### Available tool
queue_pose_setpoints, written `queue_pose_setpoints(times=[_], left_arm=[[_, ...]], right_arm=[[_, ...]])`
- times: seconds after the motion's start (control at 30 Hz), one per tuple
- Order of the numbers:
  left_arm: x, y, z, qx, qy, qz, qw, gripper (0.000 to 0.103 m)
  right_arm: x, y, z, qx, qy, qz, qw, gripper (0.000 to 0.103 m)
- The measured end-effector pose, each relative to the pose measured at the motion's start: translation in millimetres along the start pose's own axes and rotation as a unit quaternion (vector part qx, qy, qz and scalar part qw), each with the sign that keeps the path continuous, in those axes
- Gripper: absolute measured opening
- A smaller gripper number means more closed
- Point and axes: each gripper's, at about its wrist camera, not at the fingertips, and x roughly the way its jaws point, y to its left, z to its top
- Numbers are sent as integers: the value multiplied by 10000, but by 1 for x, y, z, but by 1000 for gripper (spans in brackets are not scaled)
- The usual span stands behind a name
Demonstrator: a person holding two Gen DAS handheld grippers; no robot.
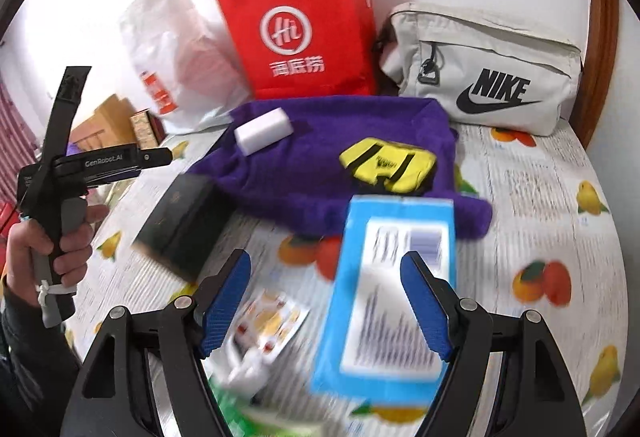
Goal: Organize soft objects
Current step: 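Open the left tool to drop the sponge while the right tool releases the pouch onto the towel, then grasp the green wet-wipes pack with the right tool while the left tool grasps the white glove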
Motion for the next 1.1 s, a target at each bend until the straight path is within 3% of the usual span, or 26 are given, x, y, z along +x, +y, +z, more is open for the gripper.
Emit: queue_pose_setpoints(times=[0.27, 0.57, 1.0, 1.1], left_arm=[[-28, 18, -44, -56, -20, -132, 9999, 79], [-39, 26, -90, 58, 4, -216, 9998, 79], [-35, 28, -152, 648, 181, -387, 9970, 79], [-30, 22, -163, 767, 265, -580, 9950, 79]], right_arm=[[-31, 13, -62, -129, 145, -107, 9998, 77], [-28, 27, -130, -70, 483, -69, 9988, 82], [4, 40, -155, -78, 541, -264, 9982, 83], [6, 37, -155, -82, 353, -333, 9988, 76]])
